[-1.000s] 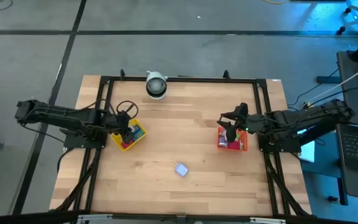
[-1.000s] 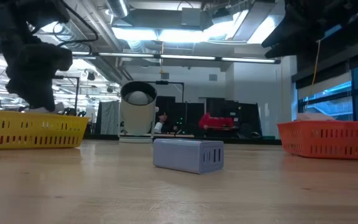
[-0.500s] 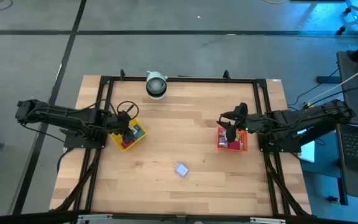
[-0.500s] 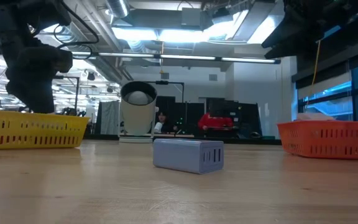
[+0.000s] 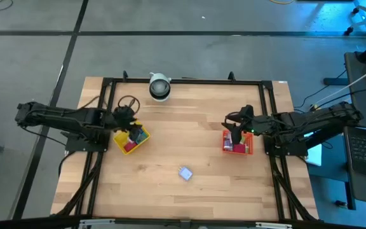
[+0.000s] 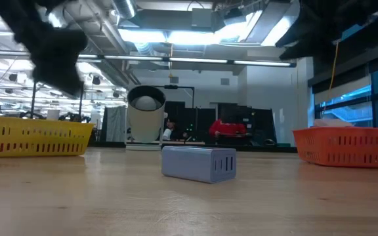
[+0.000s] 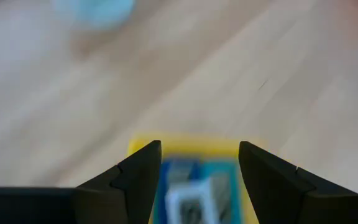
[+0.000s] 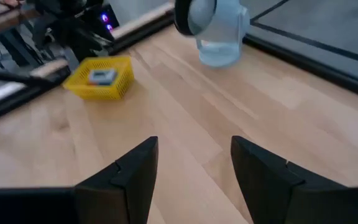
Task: Pick & Place Office items
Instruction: Put the blue charger adapter into the orange basket
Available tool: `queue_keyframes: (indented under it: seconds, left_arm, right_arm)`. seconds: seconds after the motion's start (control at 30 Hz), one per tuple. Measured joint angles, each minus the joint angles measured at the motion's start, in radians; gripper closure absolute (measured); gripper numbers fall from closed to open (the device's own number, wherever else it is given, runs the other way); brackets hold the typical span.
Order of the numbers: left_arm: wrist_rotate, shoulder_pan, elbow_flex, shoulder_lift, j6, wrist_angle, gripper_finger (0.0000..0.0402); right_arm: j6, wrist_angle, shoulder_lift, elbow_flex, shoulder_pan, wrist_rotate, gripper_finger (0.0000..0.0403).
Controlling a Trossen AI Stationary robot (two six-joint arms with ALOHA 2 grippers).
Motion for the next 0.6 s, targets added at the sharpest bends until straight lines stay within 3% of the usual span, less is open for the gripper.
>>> queue_keyframes:
  seconds: [0.17, 0.27, 0.37, 0.43, 0.5, 0.6]
  left_arm:
    - [-0.137, -0.046, 0.019, -0.094, 0.292, 0.315, 0.0190]
    - [-0.145, -0.068, -0.047, -0.155, 0.461, 0.588, 0.0190]
    - [-0.079, -0.067, -0.139, -0.182, 0.608, 0.865, 0.0190]
    - [-0.002, -0.060, -0.186, -0.188, 0.689, 1.006, 0.0190]
    - [0.067, -0.051, -0.215, -0.188, 0.731, 1.075, 0.0190]
    - [0.078, -0.042, -0.248, -0.182, 0.729, 1.103, 0.0190]
  right_arm:
    - [-0.051, 0.001, 0.000, 0.070, 0.000, 0.026, 0.0199]
    - [-0.190, -0.016, 0.000, 0.119, -0.001, 0.018, 0.0199]
    - [-0.263, -0.024, 0.000, 0.143, -0.018, -0.047, 0.0199]
    - [-0.262, -0.021, 0.000, 0.153, -0.048, -0.152, 0.0199]
    - [-0.255, -0.007, 0.002, 0.157, -0.081, -0.254, 0.0199]
    - [-0.168, 0.037, 0.023, 0.161, -0.109, -0.317, 0.0199]
